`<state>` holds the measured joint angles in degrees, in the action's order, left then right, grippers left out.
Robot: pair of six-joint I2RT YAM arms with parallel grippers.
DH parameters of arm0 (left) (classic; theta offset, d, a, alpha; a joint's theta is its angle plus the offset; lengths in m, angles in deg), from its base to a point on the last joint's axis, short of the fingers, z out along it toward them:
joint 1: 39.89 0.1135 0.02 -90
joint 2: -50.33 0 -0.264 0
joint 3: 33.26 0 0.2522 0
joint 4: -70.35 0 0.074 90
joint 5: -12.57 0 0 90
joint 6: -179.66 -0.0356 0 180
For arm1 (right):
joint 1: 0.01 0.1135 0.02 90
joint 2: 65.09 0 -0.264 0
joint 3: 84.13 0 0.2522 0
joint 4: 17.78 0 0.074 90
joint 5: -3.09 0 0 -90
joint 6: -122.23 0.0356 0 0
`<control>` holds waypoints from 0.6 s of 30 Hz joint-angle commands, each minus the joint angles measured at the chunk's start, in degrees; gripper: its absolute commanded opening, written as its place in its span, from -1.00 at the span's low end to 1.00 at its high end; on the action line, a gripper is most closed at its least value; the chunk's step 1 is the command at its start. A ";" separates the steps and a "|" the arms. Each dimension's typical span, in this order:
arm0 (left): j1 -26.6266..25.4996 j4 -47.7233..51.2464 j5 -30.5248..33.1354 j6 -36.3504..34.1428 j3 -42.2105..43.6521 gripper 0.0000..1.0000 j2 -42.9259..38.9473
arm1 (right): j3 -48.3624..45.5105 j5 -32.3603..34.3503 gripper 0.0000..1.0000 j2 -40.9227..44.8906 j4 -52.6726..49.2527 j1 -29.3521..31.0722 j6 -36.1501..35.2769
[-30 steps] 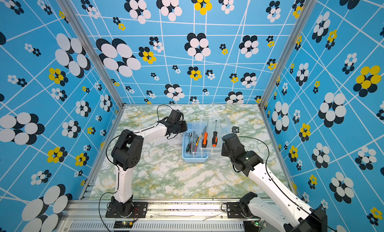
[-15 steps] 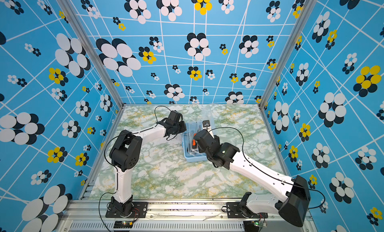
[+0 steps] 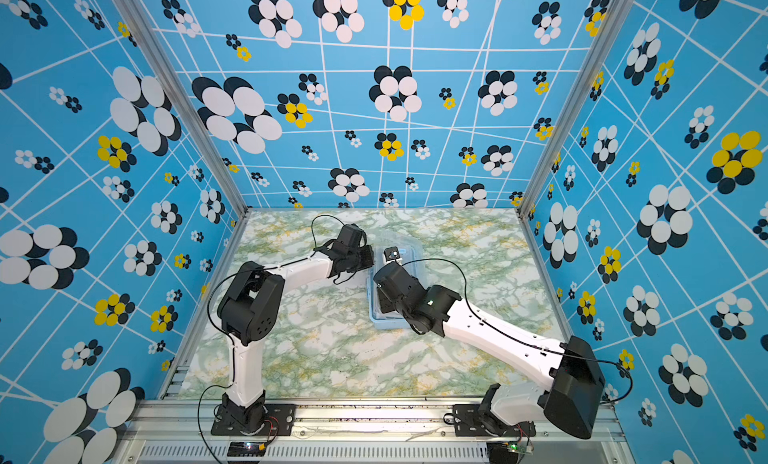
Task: Pack the tool kit
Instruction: 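Swing the clear lid over the box with the right gripper to close it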
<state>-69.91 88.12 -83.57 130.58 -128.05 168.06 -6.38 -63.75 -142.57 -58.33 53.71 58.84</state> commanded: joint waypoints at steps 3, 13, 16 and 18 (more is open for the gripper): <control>-0.48 1.11 -0.98 1.59 1.92 -1.00 -3.64 | -1.50 -0.65 -0.84 1.58 0.16 -0.10 1.59; 1.40 2.33 0.22 2.36 0.35 -0.39 -4.41 | -3.51 -0.37 -0.53 4.61 1.68 -0.10 2.25; 2.18 3.77 1.10 1.89 0.09 -0.26 -5.10 | -3.85 -0.27 -0.53 4.64 2.33 -0.13 2.13; 2.59 5.12 2.25 1.33 -0.17 -0.24 -5.56 | -3.89 -0.47 -0.53 4.46 2.81 -0.11 1.88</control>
<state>-68.49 90.94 -83.35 132.09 -127.22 166.25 -9.70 -63.95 -138.68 -56.97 53.71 60.30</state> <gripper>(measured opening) 0.376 0.235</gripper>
